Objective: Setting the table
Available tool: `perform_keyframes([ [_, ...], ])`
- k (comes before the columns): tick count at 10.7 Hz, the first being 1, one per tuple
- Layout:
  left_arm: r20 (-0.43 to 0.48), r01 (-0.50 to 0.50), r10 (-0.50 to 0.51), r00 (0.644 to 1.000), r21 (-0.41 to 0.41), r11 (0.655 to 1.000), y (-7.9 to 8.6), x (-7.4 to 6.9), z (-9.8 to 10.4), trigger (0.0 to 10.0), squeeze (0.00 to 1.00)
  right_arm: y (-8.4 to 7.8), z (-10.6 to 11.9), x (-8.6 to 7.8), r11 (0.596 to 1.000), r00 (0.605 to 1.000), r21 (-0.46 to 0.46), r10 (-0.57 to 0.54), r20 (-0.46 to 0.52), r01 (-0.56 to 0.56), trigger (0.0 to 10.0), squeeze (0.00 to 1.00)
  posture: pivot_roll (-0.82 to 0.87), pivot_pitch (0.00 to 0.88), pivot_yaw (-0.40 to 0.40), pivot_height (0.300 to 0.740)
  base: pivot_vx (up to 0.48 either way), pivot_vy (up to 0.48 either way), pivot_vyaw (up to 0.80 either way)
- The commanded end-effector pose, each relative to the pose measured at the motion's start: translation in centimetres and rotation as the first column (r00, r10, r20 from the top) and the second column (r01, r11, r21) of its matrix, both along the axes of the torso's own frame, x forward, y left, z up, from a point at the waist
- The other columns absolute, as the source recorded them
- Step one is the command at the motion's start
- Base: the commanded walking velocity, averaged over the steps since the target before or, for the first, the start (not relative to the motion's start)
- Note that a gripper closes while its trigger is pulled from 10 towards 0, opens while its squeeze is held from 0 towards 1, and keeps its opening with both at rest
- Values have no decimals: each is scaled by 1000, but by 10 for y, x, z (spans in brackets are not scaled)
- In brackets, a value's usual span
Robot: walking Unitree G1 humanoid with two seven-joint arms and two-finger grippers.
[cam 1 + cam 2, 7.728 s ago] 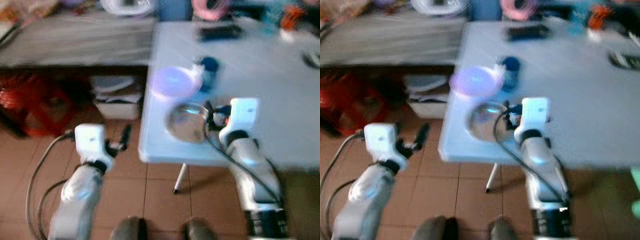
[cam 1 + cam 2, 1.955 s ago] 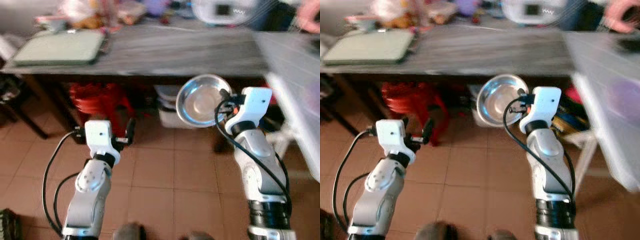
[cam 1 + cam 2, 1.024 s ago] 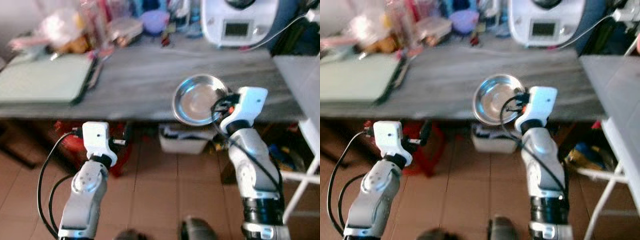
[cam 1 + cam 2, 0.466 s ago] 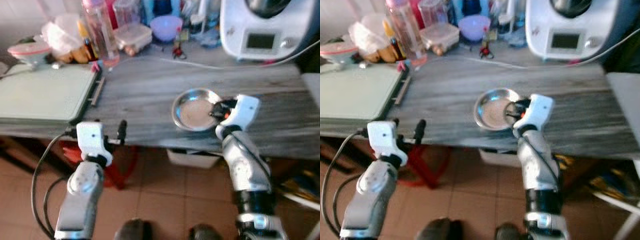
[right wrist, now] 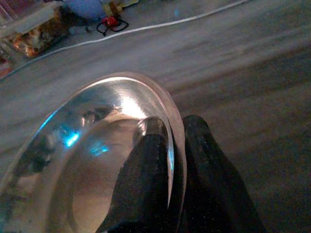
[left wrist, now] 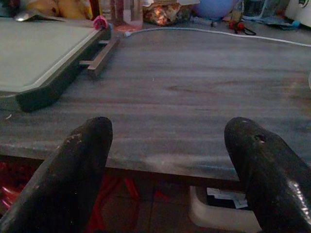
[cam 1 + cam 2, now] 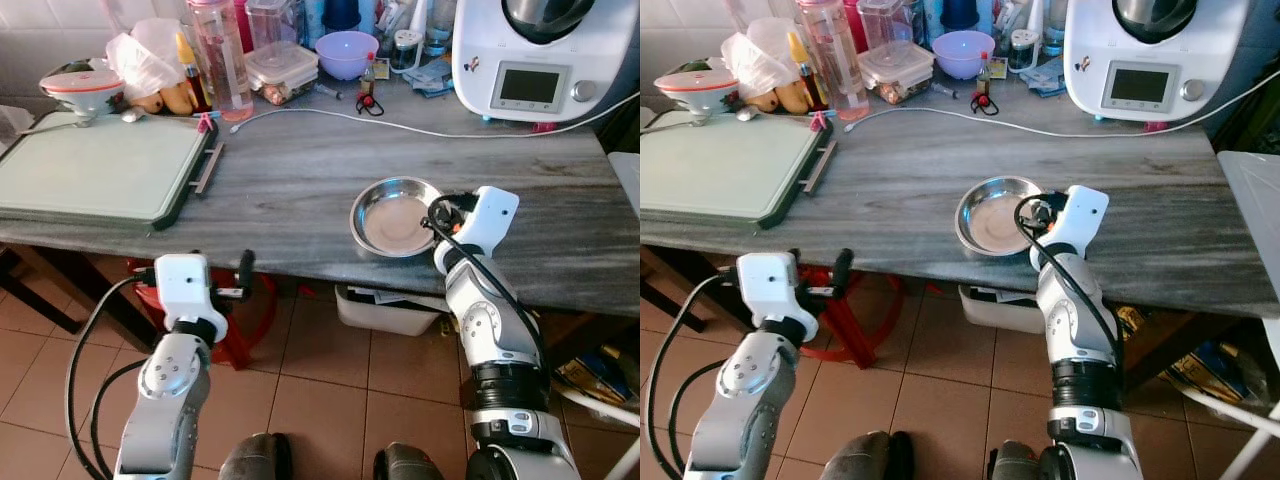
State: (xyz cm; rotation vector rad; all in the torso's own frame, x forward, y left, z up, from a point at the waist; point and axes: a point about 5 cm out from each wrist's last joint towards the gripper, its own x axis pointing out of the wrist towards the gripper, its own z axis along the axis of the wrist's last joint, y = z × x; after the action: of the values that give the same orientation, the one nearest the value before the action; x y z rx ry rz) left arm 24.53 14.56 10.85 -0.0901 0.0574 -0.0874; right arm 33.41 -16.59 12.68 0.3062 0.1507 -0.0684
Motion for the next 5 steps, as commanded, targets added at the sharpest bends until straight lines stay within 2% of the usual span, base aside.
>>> perform_keyframes([
  [1,1,1,-1,1000,11,1000,1,-1,2,10000,0,3,-5,2,1000,999,16,6,-34,-5,10000,859,-20,135,59,740,0,0,0],
  [2,-1,6,-6,1000,11,1000,1,-2,2,10000,0,5,-6,2,1000,999,20,22,-42,-21,10000,1000,-20,139,60,740,0,0,0],
  [5,-3,2,-2,1000,12,1000,1,-3,2,10000,0,5,6,2,999,999,-45,24,40,-22,10000,1000,-19,144,59,740,0,0,0],
])
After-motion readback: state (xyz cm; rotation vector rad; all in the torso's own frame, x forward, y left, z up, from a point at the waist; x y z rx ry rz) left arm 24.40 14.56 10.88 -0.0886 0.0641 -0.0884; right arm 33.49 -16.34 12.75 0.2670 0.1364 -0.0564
